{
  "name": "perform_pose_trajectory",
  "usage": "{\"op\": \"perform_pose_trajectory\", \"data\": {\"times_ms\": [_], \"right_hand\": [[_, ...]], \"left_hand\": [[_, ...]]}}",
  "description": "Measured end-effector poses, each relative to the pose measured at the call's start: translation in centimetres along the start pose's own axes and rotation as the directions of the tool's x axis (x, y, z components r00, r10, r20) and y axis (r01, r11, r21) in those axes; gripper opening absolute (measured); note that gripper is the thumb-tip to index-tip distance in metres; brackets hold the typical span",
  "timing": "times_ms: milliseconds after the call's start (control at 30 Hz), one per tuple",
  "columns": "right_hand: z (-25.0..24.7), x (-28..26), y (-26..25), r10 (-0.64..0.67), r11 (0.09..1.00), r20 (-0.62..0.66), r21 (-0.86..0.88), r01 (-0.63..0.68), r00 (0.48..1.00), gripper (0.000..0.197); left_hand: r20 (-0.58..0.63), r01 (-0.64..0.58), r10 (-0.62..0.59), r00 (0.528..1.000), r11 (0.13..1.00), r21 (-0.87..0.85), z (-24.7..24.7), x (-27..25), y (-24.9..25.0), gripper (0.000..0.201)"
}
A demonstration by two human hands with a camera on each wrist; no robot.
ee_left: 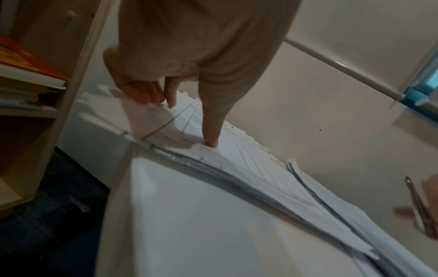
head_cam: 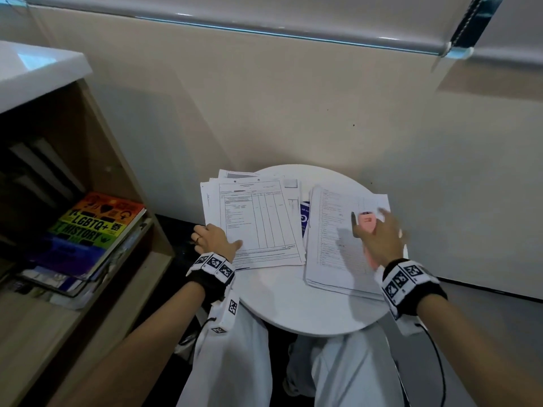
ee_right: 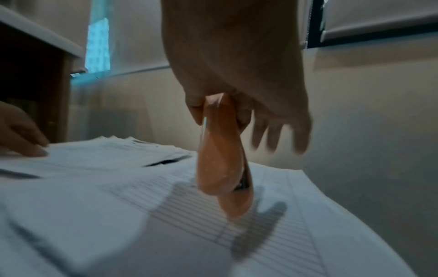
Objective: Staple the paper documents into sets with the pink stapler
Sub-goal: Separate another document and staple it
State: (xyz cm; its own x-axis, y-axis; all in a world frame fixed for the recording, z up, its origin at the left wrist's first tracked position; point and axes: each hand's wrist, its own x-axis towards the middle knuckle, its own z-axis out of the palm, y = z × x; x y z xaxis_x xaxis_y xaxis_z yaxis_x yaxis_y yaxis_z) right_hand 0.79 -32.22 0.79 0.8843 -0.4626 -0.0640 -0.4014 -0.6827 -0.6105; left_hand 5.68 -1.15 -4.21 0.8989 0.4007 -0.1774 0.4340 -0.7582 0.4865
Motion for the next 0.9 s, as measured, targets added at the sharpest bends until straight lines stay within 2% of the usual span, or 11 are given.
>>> {"op": "perform_pose_trajectory", "data": {"times_ms": [67, 100, 167, 200, 333, 467, 533, 633, 733, 900], "right_hand": [[0.0, -1.6, -0.7, -0.004, 0.995, 0.200, 0.100, -0.016, 0.980, 0.017], [0.2, -2.1, -0.7, 0.001, 0.995, 0.312, 0.095, -0.032, 0.950, 0.019], [0.9, -3.1, -0.6, 0.022, 1.000, 0.446, -0.010, -0.020, 0.895, 0.026], [1.4, -3.4, -0.3, 0.022, 0.999, 0.464, -0.049, 0.001, 0.886, 0.025], [2.6, -3.7, 0.6, 0.020, 0.997, 0.434, -0.074, 0.014, 0.901, 0.018], [3.0, -3.9, 0.6, -0.011, 0.997, 0.400, -0.068, 0.041, 0.917, 0.034], [3.1, -4.0, 0.6, -0.016, 0.993, 0.394, -0.105, 0.062, 0.919, 0.042], [3.1, -4.2, 0.7, -0.025, 0.986, 0.388, -0.140, 0.085, 0.921, 0.044], [2.9, -4.3, 0.6, -0.028, 0.988, 0.390, -0.132, 0.086, 0.921, 0.041], [2.6, -3.8, 1.3, 0.027, 0.999, 0.421, -0.030, -0.016, 0.907, 0.040]], "left_hand": [[0.019, 0.023, -0.022, 1.000, 0.999, -0.023, -0.1, 0.0, 0.2, 0.082], [0.033, 0.036, -0.035, 0.999, 0.999, -0.031, -0.3, 0.0, 0.3, 0.084], [0.061, 0.047, -0.045, 0.997, 0.998, -0.040, -0.5, 0.2, 0.4, 0.085], [0.075, 0.051, -0.048, 0.996, 0.998, -0.046, -0.6, 0.3, 0.3, 0.084], [0.102, 0.092, -0.081, 0.991, 0.990, -0.106, -0.9, 0.8, -0.1, 0.082], [0.048, 0.071, -0.064, 0.997, 0.982, -0.177, -0.7, 0.7, -0.3, 0.080], [0.060, 0.075, -0.065, 0.996, 0.979, -0.191, -0.8, 0.8, -0.2, 0.077], [0.097, 0.053, -0.034, 0.995, 0.980, -0.192, -1.2, 1.3, -0.3, 0.059], [-0.014, -0.067, 0.066, 0.998, 0.950, -0.305, -0.6, 1.5, -0.8, 0.038], [-0.229, -0.281, 0.191, 0.955, 0.831, -0.481, 0.1, 0.7, -2.5, 0.010]]}}
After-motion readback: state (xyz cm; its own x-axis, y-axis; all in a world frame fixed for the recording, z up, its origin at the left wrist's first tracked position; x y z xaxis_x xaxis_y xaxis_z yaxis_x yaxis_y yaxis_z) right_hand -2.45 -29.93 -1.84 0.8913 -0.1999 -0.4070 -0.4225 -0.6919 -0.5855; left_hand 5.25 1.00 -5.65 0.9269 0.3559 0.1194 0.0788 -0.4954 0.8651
